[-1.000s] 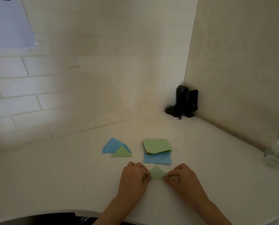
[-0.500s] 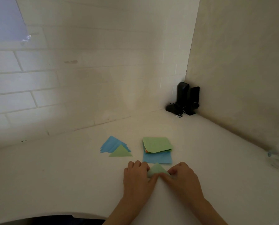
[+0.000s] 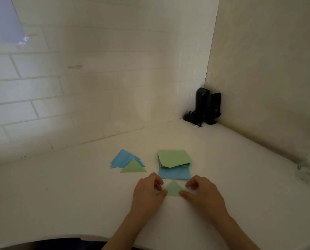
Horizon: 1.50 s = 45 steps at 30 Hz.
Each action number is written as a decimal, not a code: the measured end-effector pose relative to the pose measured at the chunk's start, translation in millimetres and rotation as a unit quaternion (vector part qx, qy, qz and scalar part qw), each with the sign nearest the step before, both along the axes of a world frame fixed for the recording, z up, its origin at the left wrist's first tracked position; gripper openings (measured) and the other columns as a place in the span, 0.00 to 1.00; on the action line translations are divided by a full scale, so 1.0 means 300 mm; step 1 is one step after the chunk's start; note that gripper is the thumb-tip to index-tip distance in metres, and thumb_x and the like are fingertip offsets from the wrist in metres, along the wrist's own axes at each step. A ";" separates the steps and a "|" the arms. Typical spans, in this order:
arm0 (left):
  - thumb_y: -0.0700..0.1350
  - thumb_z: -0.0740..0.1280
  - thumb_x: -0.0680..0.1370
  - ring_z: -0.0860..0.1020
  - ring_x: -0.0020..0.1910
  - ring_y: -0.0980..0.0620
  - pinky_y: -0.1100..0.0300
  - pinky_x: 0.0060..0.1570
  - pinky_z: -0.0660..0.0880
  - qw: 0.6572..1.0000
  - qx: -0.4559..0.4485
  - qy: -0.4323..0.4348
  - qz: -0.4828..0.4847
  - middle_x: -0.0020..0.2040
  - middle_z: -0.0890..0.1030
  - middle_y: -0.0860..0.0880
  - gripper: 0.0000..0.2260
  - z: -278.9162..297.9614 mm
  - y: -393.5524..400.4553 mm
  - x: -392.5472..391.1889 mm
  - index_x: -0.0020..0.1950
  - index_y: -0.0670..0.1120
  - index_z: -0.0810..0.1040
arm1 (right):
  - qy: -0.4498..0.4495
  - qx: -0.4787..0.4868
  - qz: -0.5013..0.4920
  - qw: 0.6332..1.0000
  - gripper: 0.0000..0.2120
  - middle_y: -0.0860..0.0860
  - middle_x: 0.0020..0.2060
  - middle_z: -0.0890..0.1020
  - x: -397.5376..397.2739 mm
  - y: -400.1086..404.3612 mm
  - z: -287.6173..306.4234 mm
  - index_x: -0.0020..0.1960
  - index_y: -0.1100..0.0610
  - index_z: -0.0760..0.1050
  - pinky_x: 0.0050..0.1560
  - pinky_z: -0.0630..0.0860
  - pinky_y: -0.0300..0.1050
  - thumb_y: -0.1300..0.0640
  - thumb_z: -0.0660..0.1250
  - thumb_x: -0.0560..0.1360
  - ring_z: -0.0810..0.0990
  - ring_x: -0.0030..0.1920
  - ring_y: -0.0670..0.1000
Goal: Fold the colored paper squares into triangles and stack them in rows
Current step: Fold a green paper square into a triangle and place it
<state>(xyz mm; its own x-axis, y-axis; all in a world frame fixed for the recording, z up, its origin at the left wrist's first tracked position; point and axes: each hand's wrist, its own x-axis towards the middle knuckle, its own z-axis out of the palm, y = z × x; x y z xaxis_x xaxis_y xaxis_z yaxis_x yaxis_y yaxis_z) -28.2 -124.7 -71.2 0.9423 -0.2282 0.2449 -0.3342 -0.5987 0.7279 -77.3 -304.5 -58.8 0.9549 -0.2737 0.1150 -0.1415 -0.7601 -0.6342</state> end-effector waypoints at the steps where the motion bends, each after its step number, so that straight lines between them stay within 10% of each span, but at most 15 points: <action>1: 0.43 0.73 0.68 0.73 0.37 0.60 0.69 0.39 0.69 1.000 -0.011 0.010 -0.001 0.35 0.77 0.57 0.10 0.006 0.006 -0.002 0.42 0.53 0.73 | 0.004 0.011 0.004 1.000 0.11 0.42 0.42 0.76 0.000 -0.006 0.003 0.42 0.44 0.72 0.41 0.71 0.39 0.45 0.73 0.66 0.74 0.43 0.42; 13: 0.29 0.65 0.68 0.75 0.35 0.64 0.73 0.38 0.69 0.998 -0.039 0.049 -0.009 0.35 0.78 0.55 0.14 0.038 0.030 -0.007 0.40 0.49 0.79 | -0.020 0.059 0.043 0.997 0.09 0.43 0.37 0.79 -0.022 -0.046 0.019 0.39 0.47 0.76 0.36 0.67 0.26 0.59 0.74 0.66 0.72 0.33 0.41; 22: 0.51 0.66 0.75 0.70 0.54 0.50 0.61 0.51 0.66 0.987 0.159 -0.019 0.009 0.55 0.70 0.50 0.15 0.070 -0.086 -0.053 0.59 0.50 0.70 | -0.037 0.057 0.037 0.997 0.08 0.45 0.38 0.78 -0.031 -0.034 0.011 0.39 0.47 0.76 0.38 0.68 0.27 0.59 0.73 0.67 0.73 0.35 0.42; 34: 0.37 0.67 0.73 0.76 0.37 0.58 0.65 0.38 0.70 0.997 -0.052 -0.020 0.053 0.37 0.78 0.55 0.08 0.059 0.005 0.001 0.44 0.50 0.78 | -0.128 0.014 0.006 0.992 0.04 0.43 0.38 0.80 0.029 -0.028 0.029 0.40 0.48 0.77 0.37 0.68 0.34 0.52 0.72 0.69 0.72 0.32 0.39; 45: 0.38 0.71 0.71 0.76 0.36 0.59 0.64 0.37 0.70 0.988 -0.050 -0.067 0.133 0.36 0.78 0.57 0.08 0.048 0.238 0.126 0.40 0.50 0.77 | -0.117 -0.159 0.069 0.978 0.18 0.49 0.63 0.76 0.211 0.090 0.051 0.63 0.53 0.75 0.62 0.61 0.43 0.51 0.67 0.74 0.72 0.64 0.49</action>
<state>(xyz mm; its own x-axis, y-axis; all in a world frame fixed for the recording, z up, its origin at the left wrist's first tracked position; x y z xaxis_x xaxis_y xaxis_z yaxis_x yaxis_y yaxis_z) 9.5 -53.4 -56.9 0.9235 0.0540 0.3799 -0.2724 -0.6050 0.7482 -14.1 -277.4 -43.5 0.9173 -0.0590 0.3937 0.0976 -0.9255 -0.3660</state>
